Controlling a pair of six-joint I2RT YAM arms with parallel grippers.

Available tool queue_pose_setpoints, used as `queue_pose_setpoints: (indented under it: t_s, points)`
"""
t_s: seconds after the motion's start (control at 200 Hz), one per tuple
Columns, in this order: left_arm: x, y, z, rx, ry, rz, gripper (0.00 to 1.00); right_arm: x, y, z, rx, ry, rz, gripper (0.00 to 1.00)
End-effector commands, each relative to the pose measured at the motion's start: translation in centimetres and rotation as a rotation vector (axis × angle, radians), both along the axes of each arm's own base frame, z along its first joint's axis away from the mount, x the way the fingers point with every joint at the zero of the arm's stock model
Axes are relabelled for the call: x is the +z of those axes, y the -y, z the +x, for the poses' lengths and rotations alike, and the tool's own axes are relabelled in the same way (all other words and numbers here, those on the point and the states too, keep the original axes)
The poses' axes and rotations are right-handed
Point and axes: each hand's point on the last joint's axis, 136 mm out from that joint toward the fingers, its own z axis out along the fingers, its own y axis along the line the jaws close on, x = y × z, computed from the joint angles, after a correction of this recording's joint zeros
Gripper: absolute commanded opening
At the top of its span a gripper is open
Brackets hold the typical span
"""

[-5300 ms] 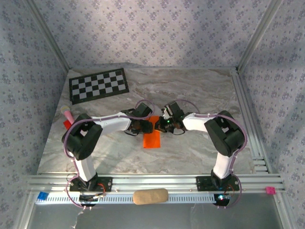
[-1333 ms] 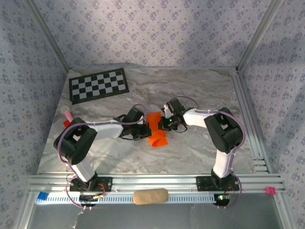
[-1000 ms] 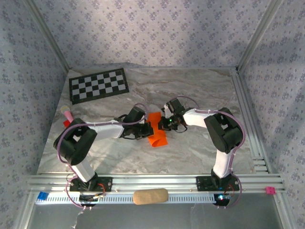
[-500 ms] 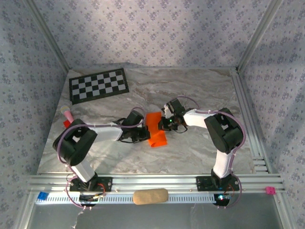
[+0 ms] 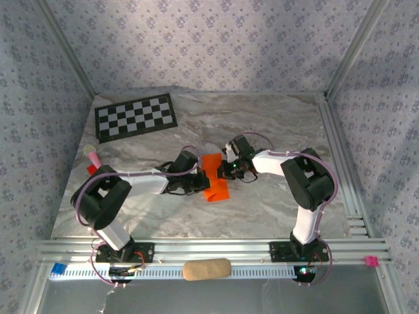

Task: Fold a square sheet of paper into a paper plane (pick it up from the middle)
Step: First fold the square sheet of paper in half at the center of the table.

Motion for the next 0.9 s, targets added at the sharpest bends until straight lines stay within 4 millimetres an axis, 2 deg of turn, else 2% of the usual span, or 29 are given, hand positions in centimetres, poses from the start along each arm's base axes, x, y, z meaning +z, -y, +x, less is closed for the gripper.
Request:
queue_pose_setpoints:
  t_s: [0.0, 0.15, 0.295, 0.48, 0.69, 0.815, 0.9]
  points:
    - [-1.8, 0.1, -1.2, -0.007, -0.053, -0.002, 0.0, -4.6, 3.7, -3.4, -0.043, -0.142, -0.192, 0.0]
    - [-3.6, -1.8, -2.3, -0.008, -0.075, 0.095, 0.0, -5.0, 4.0, -3.6, -0.046, -0.148, -0.204, 0.0]
    - [-3.3, -2.5, -2.8, -0.023, -0.058, 0.111, 0.0, -5.1, 4.2, -3.7, -0.053, -0.145, -0.21, 0.0]
    - [-0.6, -1.3, -2.6, -0.049, -0.01, 0.048, 0.0, -5.1, 4.2, -3.7, -0.056, -0.146, -0.209, 0.0]
    - [3.0, 0.6, -0.9, -0.015, 0.071, -0.073, 0.02, -5.0, 4.2, -3.7, -0.056, -0.146, -0.208, 0.0]
    - [2.2, 0.9, -0.8, -0.017, 0.049, -0.061, 0.03, -5.0, 4.2, -3.7, -0.057, -0.147, -0.205, 0.0]
    - [1.0, 1.1, -1.1, -0.014, 0.013, -0.065, 0.03, -5.0, 4.1, -3.7, -0.057, -0.146, -0.202, 0.0]
